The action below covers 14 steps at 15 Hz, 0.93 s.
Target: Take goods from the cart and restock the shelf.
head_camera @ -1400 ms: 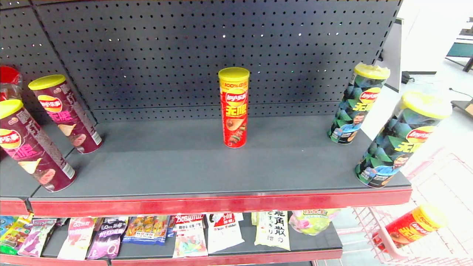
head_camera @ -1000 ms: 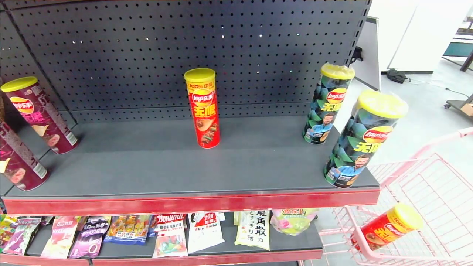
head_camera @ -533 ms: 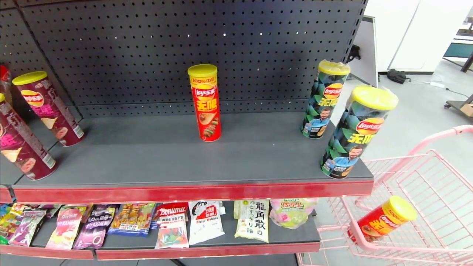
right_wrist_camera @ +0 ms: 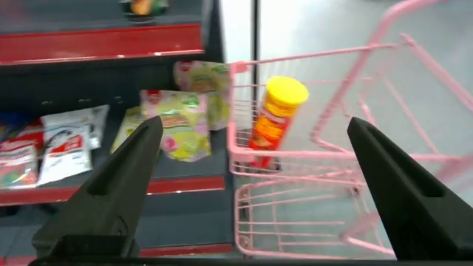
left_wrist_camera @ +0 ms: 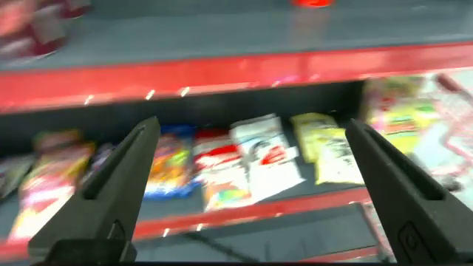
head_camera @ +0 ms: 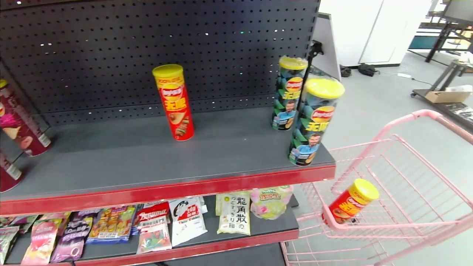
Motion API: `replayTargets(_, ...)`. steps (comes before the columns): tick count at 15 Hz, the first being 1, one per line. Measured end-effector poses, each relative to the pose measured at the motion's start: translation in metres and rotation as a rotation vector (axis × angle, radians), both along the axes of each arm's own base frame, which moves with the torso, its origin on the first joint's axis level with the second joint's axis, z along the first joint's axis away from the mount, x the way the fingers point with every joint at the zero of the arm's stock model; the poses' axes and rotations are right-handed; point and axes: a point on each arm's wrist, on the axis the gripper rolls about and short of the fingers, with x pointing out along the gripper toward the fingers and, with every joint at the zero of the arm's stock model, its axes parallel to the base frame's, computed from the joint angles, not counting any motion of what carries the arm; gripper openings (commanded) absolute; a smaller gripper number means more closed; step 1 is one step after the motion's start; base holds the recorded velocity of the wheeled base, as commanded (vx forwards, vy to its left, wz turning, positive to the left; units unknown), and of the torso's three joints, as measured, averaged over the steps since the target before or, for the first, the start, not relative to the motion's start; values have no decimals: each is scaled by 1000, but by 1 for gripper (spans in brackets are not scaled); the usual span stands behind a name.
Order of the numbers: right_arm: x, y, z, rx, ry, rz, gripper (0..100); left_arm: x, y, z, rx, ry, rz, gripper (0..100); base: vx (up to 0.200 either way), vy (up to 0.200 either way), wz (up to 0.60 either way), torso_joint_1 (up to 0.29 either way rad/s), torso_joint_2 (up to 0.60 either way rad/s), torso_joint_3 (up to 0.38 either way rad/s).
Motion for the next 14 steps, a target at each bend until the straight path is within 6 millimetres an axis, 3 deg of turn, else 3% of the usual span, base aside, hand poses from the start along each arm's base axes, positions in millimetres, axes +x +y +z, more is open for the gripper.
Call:
replayTargets(4, 0, 0, 0, 0, 0, 0, 100, 0, 0, 0, 0, 1, -1, 100, 0, 0, -600, 1, 7, 2)
replayTargets(10, 0, 0, 0, 1, 0, 0, 100, 0, 0, 0, 0, 1, -1, 100, 0, 0, 0, 0, 0, 0)
replayTargets(14, 0, 0, 0, 3, 0, 1, 100, 0, 0, 0, 0, 1, 0, 100, 0, 0, 0, -110, 278, 162)
